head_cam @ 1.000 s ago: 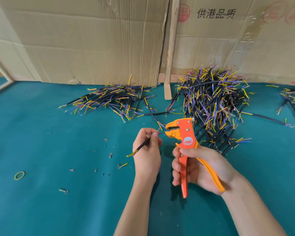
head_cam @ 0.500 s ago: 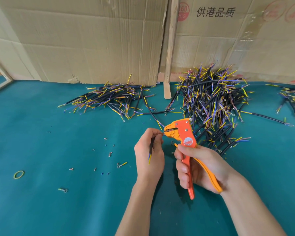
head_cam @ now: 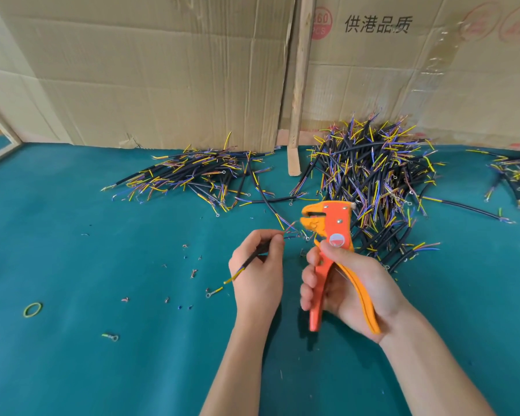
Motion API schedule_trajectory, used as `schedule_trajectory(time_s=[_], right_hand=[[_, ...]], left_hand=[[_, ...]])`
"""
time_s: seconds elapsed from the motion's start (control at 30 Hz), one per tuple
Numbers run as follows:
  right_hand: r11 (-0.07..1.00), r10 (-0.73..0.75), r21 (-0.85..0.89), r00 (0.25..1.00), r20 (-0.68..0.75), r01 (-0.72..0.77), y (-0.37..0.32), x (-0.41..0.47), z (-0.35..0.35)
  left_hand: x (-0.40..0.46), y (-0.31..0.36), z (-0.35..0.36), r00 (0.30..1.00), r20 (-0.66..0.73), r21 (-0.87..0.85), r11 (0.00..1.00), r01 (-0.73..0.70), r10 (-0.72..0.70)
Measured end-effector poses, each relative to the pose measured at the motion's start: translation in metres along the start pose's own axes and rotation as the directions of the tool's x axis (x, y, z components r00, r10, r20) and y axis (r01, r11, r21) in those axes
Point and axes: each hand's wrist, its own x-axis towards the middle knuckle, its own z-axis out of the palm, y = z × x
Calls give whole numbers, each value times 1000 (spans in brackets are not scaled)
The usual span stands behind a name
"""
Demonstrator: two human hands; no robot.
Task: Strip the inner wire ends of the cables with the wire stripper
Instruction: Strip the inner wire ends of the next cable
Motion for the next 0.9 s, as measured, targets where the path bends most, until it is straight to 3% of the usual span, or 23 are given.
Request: schedule_trajectory(time_s=[0.17,0.3,0.37,0.43,0.5,0.57,0.67,0.73,0.9], right_hand=[[987,-97,126,994,-48,102,-6,-2,-10],[970,-166,201,977,134,137,-15,-9,-17],[947,-210,299,933,293,119,-19,-12,-21],[918,-244,384,900,362,95,-22,-15,-22],[903,-256,420,899,356,91,-23,-16,-25],[902,-258,416,914,314,112,-24,-16,-28],[918,-261,360,938,227,168,-22,-14,-29],[929,-249,322,951,185,181,-20,-10,-25],[948,-212,262,973,88,183,-11,-4,-17]], left_hand=[[-2,0,2,998,-44,-60,997,43,-46],[1,9,24,998,-61,-26,1000,-1,-1],[12,21,45,985,147,-10,996,-88,89],[27,33,62,855,491,113,960,-256,171],[47,35,67,725,667,291,834,-469,174],[72,27,57,756,634,454,714,-533,162],[101,3,27,836,545,679,551,-485,65],[108,-9,13,811,584,703,476,-529,37],[117,-10,5,720,671,676,253,-692,177]])
